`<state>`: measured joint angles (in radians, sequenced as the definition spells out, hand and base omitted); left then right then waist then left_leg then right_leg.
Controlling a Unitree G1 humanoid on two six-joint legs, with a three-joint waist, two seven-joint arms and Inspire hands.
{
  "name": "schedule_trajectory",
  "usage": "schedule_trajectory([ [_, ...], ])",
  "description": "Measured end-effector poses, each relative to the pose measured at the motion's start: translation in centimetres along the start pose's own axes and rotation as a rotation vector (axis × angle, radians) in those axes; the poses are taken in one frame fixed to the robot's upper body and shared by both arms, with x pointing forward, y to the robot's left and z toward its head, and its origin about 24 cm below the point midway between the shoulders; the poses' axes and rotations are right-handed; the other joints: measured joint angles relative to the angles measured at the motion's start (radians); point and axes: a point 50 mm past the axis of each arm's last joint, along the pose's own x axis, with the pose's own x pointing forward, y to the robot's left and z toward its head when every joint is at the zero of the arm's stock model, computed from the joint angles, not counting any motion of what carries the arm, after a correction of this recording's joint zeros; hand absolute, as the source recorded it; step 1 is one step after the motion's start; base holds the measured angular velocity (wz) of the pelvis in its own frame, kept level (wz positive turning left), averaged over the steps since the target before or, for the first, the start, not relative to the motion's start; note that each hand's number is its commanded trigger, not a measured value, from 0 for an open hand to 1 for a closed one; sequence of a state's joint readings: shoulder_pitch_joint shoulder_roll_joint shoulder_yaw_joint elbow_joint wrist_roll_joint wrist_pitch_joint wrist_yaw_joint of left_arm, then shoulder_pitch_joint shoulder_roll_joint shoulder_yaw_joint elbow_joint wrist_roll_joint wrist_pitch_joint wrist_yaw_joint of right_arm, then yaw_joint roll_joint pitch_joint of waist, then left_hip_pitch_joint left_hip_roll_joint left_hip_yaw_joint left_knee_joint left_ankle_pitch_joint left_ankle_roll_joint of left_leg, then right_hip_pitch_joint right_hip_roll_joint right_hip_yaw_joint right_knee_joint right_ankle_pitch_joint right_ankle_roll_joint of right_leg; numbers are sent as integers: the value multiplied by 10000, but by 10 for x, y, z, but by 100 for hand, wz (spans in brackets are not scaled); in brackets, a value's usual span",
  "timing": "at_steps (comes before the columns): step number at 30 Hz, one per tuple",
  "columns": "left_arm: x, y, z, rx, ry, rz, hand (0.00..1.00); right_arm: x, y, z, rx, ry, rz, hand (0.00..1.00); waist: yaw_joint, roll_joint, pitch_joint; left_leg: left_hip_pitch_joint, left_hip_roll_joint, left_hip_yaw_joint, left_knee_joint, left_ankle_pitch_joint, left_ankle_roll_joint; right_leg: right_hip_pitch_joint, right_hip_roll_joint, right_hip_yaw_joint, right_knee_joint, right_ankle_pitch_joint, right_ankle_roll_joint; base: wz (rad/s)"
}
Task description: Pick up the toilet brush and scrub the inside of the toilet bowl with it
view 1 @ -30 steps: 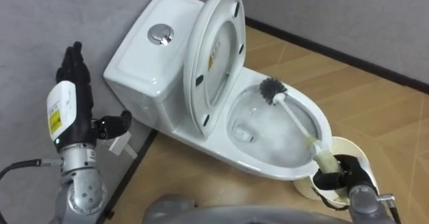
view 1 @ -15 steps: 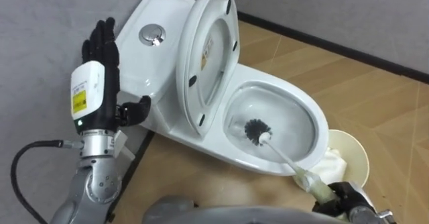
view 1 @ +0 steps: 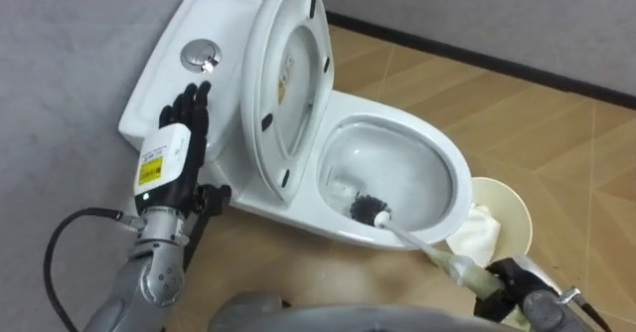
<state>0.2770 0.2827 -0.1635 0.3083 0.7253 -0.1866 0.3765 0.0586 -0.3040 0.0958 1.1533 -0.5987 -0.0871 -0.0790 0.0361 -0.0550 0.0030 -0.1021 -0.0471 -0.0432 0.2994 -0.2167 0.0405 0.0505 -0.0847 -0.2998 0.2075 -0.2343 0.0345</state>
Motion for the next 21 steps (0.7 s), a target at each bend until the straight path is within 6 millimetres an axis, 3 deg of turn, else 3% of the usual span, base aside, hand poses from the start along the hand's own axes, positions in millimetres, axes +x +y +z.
schedule_trajectory([
  [4, 8, 4, 0, 113, -163, -46, 0, 3, -18, 6, -650, -262, -473, 100, 26, 16, 0, -291, 22, 28, 85, 19, 27, -279, -15, -21, 60, 23, -36, -1],
  [6, 18, 9, 1, 277, -359, 7, 0, 6, -38, 14, -1349, -488, -953, 100, 177, 65, 10, -632, 23, 76, 198, 55, 42, -701, -39, 2, 363, 24, -37, -6],
  [10, 32, 13, 5, 533, -759, -103, 0, 10, -64, 30, -2058, -801, -1760, 100, 334, 45, 93, -1116, 89, 34, 446, 123, 48, -1119, -38, -27, 561, 49, -83, 4],
  [13, 51, 21, 15, 584, -1346, 118, 0, 11, -95, 46, -2915, -1136, -2580, 100, 648, 150, 204, -1846, 140, -10, 758, 151, 46, -1844, -27, -51, 965, 69, -136, 0],
  [16, 68, 27, 25, 793, -1792, 297, 0, 10, -118, 67, -3621, -1600, -3638, 100, 1007, 94, 260, -2551, 153, -5, 971, 283, 29, -2773, -165, -64, 1663, 10, -227, -2],
  [17, 73, 30, 30, 844, -1983, 445, 0, 9, -126, 77, -3836, -1831, -4078, 100, 1056, 114, 315, -2857, 148, -100, 1133, 321, 17, -3024, -178, -144, 1825, 0, -245, 15],
  [21, 90, 46, 46, 1254, -2709, 984, 0, 3, -150, 113, -4541, -2721, -5364, 100, 1136, 93, 389, -3834, 137, -234, 1529, 459, -18, -4022, -235, -224, 2435, -54, -368, 11],
])
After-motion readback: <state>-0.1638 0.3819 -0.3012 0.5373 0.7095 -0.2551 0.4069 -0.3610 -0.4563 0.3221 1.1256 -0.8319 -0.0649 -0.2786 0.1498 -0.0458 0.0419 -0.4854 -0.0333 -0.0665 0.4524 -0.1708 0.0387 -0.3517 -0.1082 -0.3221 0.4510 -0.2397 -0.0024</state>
